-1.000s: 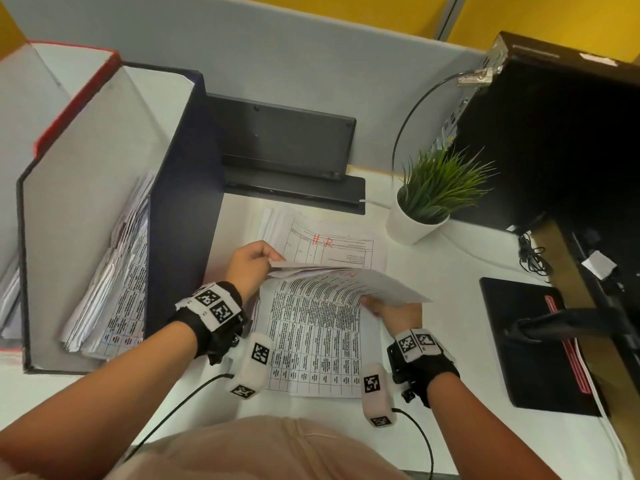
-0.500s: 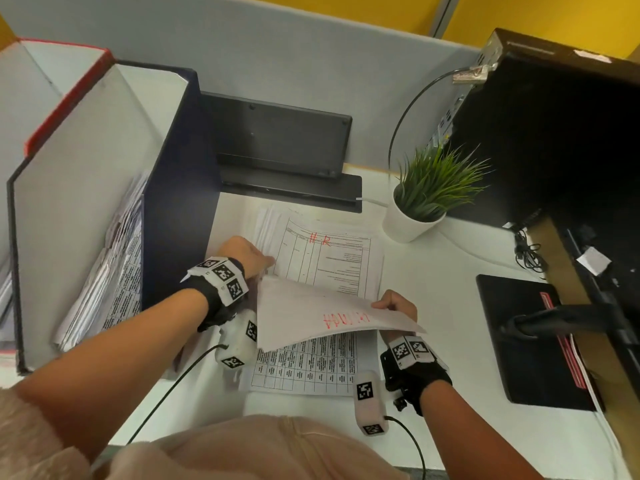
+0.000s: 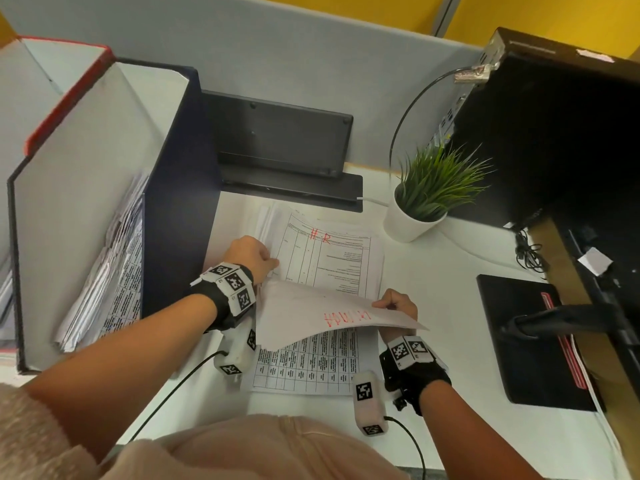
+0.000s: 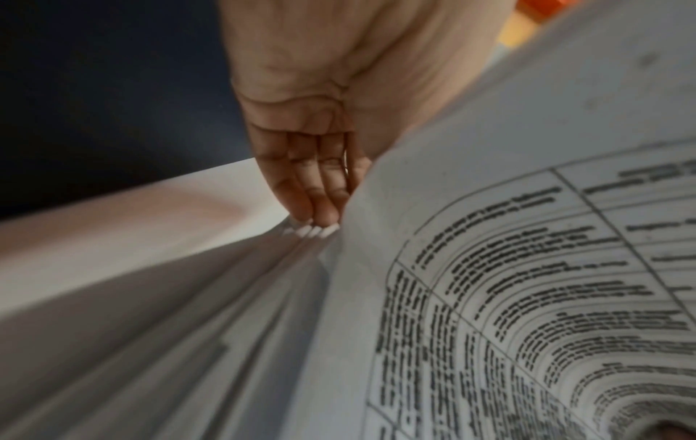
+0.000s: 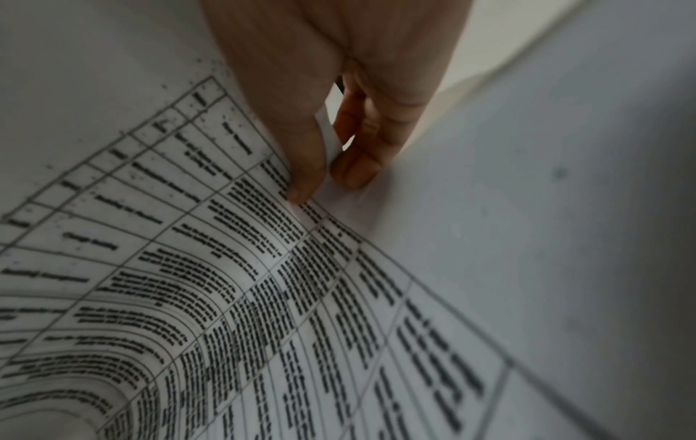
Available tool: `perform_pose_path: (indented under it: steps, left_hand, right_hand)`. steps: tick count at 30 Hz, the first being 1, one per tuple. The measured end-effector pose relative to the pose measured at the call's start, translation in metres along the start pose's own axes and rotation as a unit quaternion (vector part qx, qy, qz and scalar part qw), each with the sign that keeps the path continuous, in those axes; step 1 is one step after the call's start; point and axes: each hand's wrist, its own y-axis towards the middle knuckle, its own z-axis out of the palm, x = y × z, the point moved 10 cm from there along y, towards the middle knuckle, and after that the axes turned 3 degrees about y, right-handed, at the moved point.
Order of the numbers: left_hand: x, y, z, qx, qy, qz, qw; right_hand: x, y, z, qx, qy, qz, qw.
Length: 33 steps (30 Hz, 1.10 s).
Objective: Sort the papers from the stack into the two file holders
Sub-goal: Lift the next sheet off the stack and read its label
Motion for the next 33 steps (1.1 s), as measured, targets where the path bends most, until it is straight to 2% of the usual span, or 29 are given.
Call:
perform_pose_path:
  steps: [2,5,7,9,12,15,17,19,21,24,26,28,31,33]
  left_hand:
    - [0.000,-0.001,0.001,-0.002,-0.006,0.008,1.000]
    - [0.001,0.000,0.000,-0.018,-0.014,0.014,1.000]
    - [0.002,0.000,0.000,-0.020,-0.012,0.019,1.000]
    - [0.002,0.001,0.000,-0.019,-0.013,0.026,0.999]
    - [0.002,-0.002,-0.005,-0.041,-0.048,0.027,0.998]
    - [-0.009,-0.010,-0.013,-0.074,-0.032,0.076,0.994]
    - [-0.017,-0.016,-0.010,-0.040,-0.093,0.111,0.989]
    - [-0.016,-0.022,0.000,0.043,-0.203,0.083,0.975]
    - [-0.012,-0.027,0.006,0.092,-0.244,0.048,0.964]
    - [-0.013,-0.032,0.012,0.127,-0.265,0.068,0.953]
    - [-0.016,-0.033,0.010,0.106,-0.203,0.098,0.968]
    - [-0.026,-0.035,0.001,0.072,-0.188,0.135,0.970]
    - [-0.047,-0.045,-0.028,0.007,-0.222,0.189,0.956]
    - [-0.060,-0.054,-0.054,-0.041,-0.272,0.224,0.935]
  right_hand:
    - [0.005,-0.002,0.002,-0.003,-0.013,-0.009,1.000]
    - [0.000,-0.001,-0.001,-0.024,0.036,0.032,0.999]
    - [-0.001,0.000,-0.001,-0.013,0.035,0.043,0.998]
    - [0.006,-0.001,0.002,0.010,-0.034,0.002,0.999]
    - [0.026,-0.005,0.009,0.020,-0.176,-0.085,0.980]
    - [0.030,0.000,0.003,-0.023,-0.193,-0.089,0.977]
    - [0.033,0.002,0.004,-0.031,-0.218,-0.101,0.970]
    - [0.033,0.004,0.003,-0.039,-0.229,-0.089,0.969]
    - [0.032,0.006,0.003,-0.040,-0.233,-0.080,0.968]
    - [0.036,0.006,0.007,-0.029,-0.236,-0.076,0.968]
    - [0.045,0.002,0.009,-0.029,-0.222,-0.076,0.972]
    - [0.062,-0.003,0.012,-0.036,-0.204,-0.097,0.974]
    - [0.108,-0.020,0.019,-0.040,-0.159,-0.179,0.970]
    - [0.142,-0.037,0.021,-0.045,-0.110,-0.237,0.964]
